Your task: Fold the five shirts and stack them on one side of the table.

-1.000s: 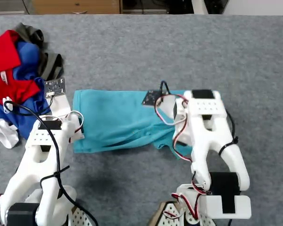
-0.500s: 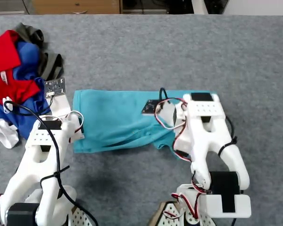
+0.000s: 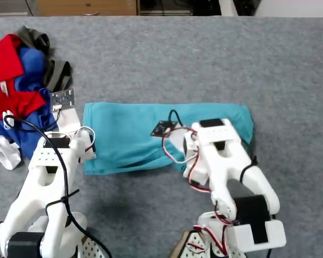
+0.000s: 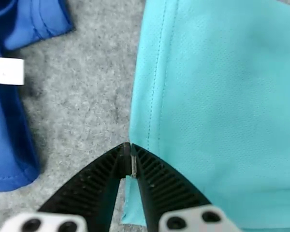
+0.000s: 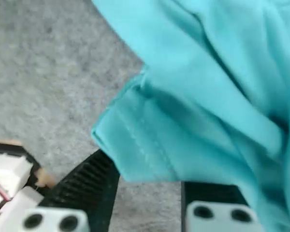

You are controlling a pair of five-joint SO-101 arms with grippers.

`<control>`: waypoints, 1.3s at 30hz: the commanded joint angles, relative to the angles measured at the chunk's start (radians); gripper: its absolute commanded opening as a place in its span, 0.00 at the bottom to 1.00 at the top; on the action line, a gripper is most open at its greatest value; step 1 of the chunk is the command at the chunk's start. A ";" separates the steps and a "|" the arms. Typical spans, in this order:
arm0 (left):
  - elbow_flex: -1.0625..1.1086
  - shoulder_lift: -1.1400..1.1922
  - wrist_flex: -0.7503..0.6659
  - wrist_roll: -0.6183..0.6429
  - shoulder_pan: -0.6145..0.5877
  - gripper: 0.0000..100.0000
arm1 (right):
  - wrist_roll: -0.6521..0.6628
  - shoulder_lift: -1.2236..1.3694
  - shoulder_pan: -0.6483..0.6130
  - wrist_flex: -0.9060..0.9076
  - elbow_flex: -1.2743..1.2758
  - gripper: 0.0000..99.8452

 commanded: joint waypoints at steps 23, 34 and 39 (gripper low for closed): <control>0.006 -0.025 -0.009 -0.002 0.014 0.02 | 0.097 -0.001 0.188 -0.129 0.062 0.01; 0.006 -0.025 -0.009 -0.002 0.014 0.02 | 0.097 -0.005 0.249 -0.015 -0.137 0.00; 0.006 -0.025 -0.008 -0.002 0.014 0.02 | 0.097 -0.001 0.308 0.066 -0.375 0.00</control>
